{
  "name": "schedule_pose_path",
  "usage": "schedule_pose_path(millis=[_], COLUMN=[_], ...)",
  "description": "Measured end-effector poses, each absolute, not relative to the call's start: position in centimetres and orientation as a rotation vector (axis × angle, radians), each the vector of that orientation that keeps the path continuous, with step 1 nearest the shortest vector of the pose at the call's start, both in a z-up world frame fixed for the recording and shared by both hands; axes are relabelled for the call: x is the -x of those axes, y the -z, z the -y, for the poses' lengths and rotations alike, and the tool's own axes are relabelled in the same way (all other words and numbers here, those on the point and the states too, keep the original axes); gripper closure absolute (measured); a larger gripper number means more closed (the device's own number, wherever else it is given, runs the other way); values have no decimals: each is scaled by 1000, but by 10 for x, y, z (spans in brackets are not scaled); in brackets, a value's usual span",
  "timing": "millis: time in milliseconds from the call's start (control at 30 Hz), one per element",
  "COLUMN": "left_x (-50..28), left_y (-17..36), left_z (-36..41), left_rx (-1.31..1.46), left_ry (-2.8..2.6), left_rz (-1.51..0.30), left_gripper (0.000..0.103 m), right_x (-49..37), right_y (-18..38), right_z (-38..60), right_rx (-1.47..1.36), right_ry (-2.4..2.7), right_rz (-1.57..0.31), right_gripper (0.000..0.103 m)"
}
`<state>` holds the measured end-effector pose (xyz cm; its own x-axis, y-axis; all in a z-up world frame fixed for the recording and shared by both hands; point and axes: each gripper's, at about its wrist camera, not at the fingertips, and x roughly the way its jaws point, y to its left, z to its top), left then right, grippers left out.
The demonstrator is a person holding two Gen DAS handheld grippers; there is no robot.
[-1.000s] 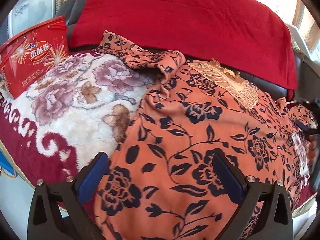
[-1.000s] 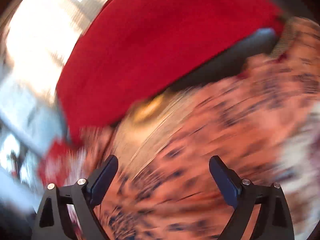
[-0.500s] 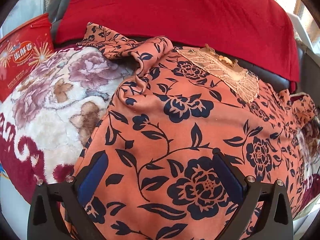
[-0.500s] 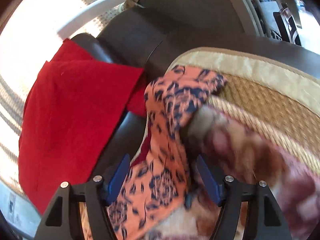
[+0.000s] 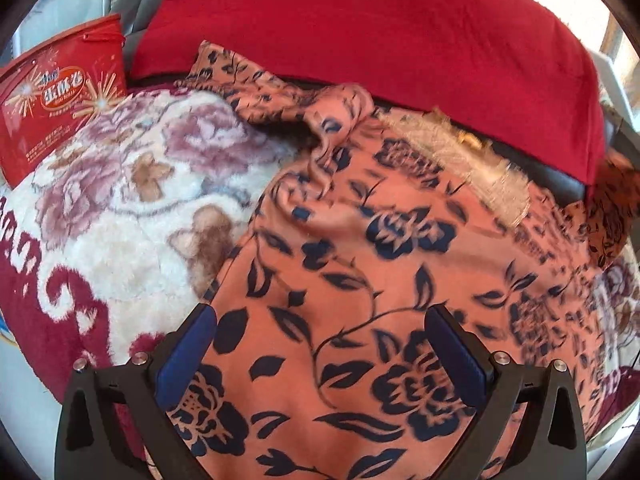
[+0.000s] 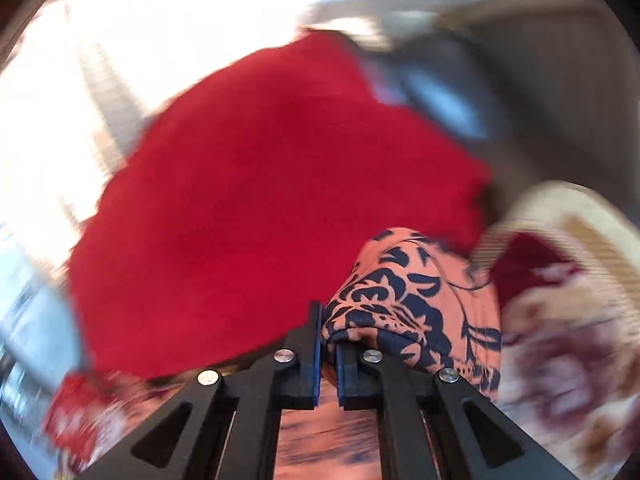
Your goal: Fold small clothes
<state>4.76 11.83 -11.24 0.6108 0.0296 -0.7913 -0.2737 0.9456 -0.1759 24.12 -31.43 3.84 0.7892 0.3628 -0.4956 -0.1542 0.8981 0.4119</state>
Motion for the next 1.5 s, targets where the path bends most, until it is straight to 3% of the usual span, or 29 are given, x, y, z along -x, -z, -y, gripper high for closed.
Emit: schedule_pose_path(millis=[167, 233, 267, 300, 333, 567, 733, 1000, 1067, 1100, 1133, 1233, 1333, 1467, 1500], left_x=[-55, -69, -76, -85, -93, -134, -173, -237, -244, -242, -235, -197, -172, -161, -160], left_y=[88, 82, 81, 79, 78, 77, 76, 80, 85, 85, 81, 74, 112, 135, 133], left_z=[-113, -113, -114, -115, -115, -105, -71, 20, 20, 10, -6, -46, -90, -116, -120], left_rx=[305, 334, 354, 380, 397, 432, 450, 17, -19, 27, 119, 215, 349, 486, 493], left_ry=[-98, -36, -9, 15, 22, 78, 80, -151, -155, -142, -108, -153, -175, -117, -114], left_rz=[-838, -844, -851, -865, -875, -888, -956, -1074, -1069, -1072, -1043, -876, -916, -950, -946], left_gripper=[0, 0, 0, 0, 0, 0, 0, 3, 51, 91, 92, 92, 89, 66, 45], right_x=[-207, -202, -206, -207, -206, -179, -171, -127, -120, -118, -117, -113, -122, -141, -146], right_y=[9, 52, 80, 103, 120, 85, 91, 101, 103, 103, 103, 106, 114, 119, 122], right_z=[165, 123, 104, 90, 83, 145, 200, 243, 246, 247, 251, 265, 275, 280, 281], right_rx=[-260, -194, -130, -73, -37, -292, -491, -598, -590, -593, -600, -621, -700, -780, -802], right_ry=[-531, -555, -554, -541, -517, -538, -506, -483, -481, -481, -480, -462, -462, -469, -470], right_rz=[-706, -807, -891, -973, -1020, -824, -833, -821, -821, -821, -819, -814, -831, -846, -858], right_gripper=[94, 85, 64, 27, 23, 21, 18, 18, 18, 18, 18, 18, 18, 18, 18])
